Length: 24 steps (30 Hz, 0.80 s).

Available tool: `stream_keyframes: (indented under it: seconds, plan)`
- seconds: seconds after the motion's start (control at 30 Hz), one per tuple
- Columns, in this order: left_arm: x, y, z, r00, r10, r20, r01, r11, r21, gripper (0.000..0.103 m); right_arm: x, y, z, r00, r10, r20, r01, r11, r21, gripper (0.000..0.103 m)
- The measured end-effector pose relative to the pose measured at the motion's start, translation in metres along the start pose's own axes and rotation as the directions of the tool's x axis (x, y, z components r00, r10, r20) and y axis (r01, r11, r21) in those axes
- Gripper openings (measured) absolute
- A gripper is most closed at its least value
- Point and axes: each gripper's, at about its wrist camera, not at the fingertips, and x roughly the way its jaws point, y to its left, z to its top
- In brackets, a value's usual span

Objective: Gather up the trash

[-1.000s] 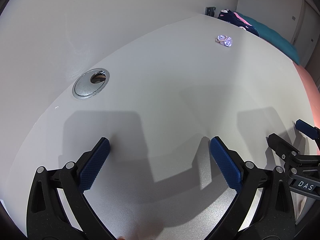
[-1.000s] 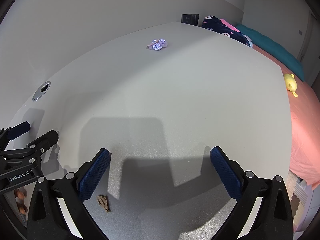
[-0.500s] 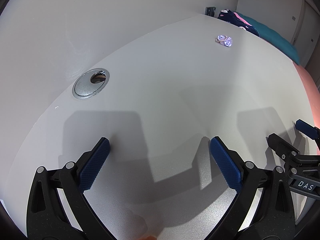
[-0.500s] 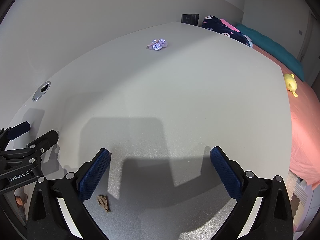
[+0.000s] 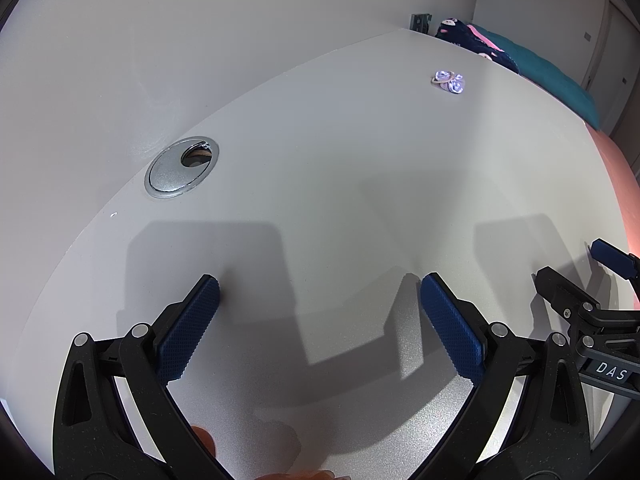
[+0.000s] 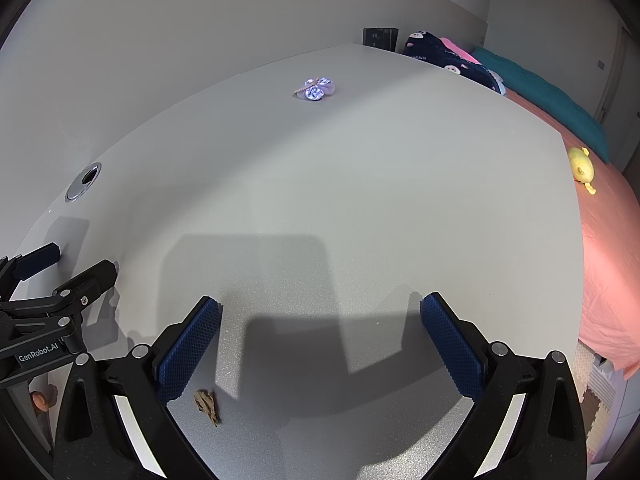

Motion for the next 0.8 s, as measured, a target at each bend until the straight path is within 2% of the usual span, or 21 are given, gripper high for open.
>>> stream_keyframes:
  seconds: [0.8]
  plan:
    - [-0.0009, 0.0005, -0.0004, 1.0, 0.009, 0.0, -0.009, 1.0, -0.011, 0.097, -0.0004, 0.0004, 0.0, 1.0, 0.0, 0.0, 0.0, 1.0, 0.0, 0.101]
